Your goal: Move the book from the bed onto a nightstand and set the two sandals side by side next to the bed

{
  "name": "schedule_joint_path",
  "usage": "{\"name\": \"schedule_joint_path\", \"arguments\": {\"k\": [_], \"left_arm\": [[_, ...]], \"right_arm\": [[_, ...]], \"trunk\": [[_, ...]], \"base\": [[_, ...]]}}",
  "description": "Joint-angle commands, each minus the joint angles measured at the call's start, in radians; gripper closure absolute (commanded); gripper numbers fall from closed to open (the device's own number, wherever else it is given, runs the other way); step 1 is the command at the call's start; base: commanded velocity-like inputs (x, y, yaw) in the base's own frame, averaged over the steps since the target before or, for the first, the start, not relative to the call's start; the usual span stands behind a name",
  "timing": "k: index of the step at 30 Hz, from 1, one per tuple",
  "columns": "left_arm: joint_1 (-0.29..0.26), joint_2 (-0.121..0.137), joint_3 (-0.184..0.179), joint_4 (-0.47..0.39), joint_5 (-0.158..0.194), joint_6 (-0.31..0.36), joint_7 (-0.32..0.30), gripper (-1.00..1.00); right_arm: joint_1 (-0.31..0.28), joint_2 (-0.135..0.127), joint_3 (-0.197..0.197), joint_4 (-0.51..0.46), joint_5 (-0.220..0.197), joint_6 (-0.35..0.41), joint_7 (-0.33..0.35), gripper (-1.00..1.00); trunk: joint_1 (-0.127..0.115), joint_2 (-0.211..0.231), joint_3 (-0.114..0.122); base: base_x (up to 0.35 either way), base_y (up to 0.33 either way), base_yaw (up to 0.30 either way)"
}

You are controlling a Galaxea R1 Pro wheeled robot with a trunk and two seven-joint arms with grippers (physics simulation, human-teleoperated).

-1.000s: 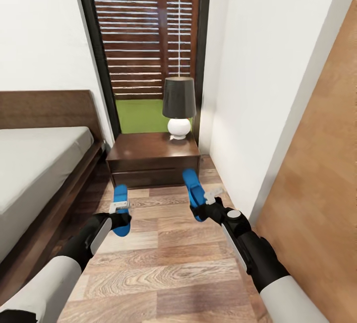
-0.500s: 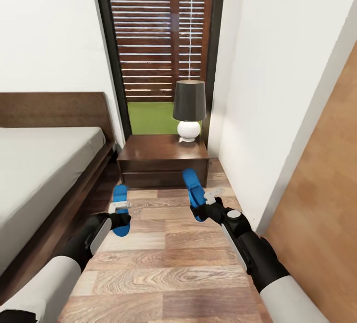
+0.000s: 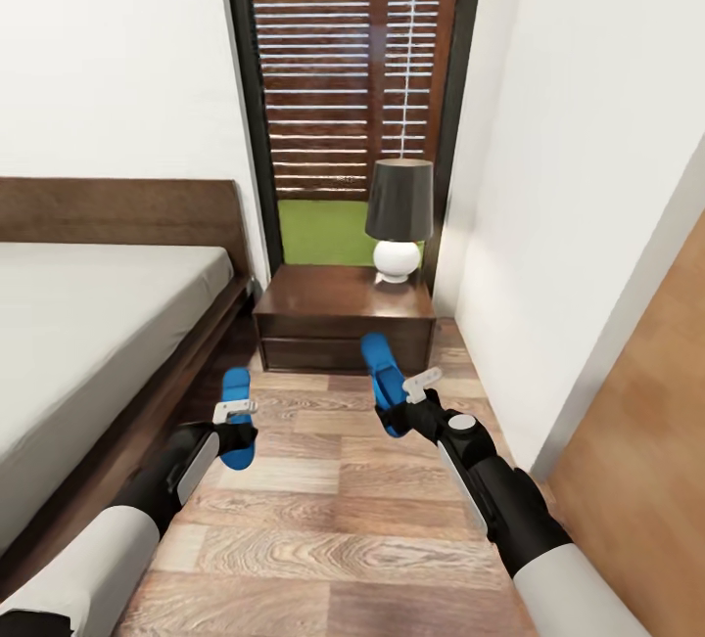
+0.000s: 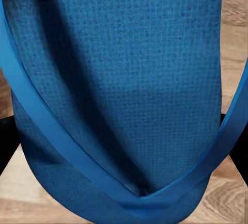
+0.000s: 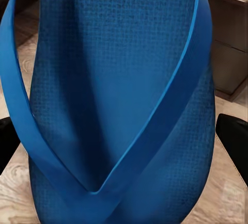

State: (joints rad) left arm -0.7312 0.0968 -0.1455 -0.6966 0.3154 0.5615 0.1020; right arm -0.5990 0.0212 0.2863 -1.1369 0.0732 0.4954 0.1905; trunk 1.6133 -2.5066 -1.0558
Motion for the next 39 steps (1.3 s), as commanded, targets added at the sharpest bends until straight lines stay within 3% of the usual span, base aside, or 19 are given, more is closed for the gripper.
{"name": "schedule_joint_path", "arguments": {"k": [1, 14, 27, 34, 39], "left_arm": [[-0.001, 0.001, -0.006, -0.001, 0.011, 0.004, 0.01, 1.0], [-0.001, 0.001, -0.006, 0.023, 0.013, -0.056, 0.01, 1.0], [0.0, 0.001, -0.006, 0.023, 0.015, -0.058, 0.01, 1.0], [0.0, -0.002, -0.007, 0.023, 0.013, -0.064, 0.01, 1.0], [0.02, -0.009, -0.01, 0.022, 0.01, -0.17, 0.0, 1.0]], "right_arm": [[0.0, 0.0, -0.001, -0.001, 0.006, 0.005, 0.007, 1.0], [0.0, 0.0, -0.001, 0.0, 0.006, 0.003, 0.007, 1.0], [0.0, 0.0, -0.001, 0.0, 0.006, 0.003, 0.006, 1.0], [0.0, 0.0, -0.001, 0.0, 0.005, 0.002, 0.007, 1.0], [0.009, -0.002, -0.001, 0.003, -0.022, -0.02, 0.006, 1.0]], "trunk": [[0.0, 0.0, -0.001], [0.0, 0.0, -0.001], [0.0, 0.0, -0.001], [0.0, 0.0, -0.001], [0.0, 0.0, -0.001]], "base": [[0.202, -0.196, 0.035], [0.276, -0.133, 0.045], [0.316, -0.012, 0.231], [0.078, 0.003, 0.243], [0.008, 0.0, 0.243]]}}
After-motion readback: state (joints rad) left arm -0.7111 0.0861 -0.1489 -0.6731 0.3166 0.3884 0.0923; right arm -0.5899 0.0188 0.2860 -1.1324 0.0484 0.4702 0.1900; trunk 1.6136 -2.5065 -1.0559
